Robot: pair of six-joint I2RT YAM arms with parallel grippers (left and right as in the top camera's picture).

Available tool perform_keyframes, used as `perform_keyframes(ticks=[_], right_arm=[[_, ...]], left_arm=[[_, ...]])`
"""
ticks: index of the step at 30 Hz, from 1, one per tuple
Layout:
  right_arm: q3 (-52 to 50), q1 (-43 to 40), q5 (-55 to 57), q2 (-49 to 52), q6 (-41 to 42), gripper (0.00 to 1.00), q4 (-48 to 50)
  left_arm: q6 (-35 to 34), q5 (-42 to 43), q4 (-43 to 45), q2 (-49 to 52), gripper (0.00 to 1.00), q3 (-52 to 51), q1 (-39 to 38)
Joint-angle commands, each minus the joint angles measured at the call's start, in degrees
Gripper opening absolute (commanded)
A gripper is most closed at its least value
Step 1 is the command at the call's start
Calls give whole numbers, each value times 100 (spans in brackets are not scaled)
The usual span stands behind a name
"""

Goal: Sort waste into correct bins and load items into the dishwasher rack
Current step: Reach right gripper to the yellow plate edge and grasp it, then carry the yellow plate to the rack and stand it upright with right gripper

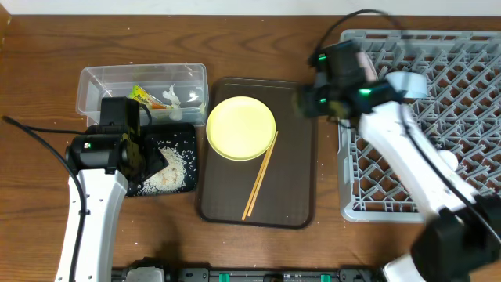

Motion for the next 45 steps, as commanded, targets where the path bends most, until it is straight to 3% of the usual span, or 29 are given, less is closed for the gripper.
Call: perform_keyframes(ticks=[1,11,17,21,27,38,45], right_arm=[[20,251,4,507,251,61,199],[20,734,39,1888,319,53,1231],[20,782,66,2208,468,43,1499],[20,782,295,2240,702,21,1482],[22,763,306,2238,726,2,1513],[24,310,402,1178,476,1,1351],[24,-155,1635,-249,-111,1,785]], left_arm=[[-52,-92,-22,7,76,35,28],[-55,-92,-22,7,76,35,28],[-55,-92,-22,7,76,35,28],[-55,-90,-20,7,76,35,28],[-55,-90,-22,7,76,35,28],[-55,-90,-20,7,76,35,28],[-55,-92,-17,7,76,35,28]])
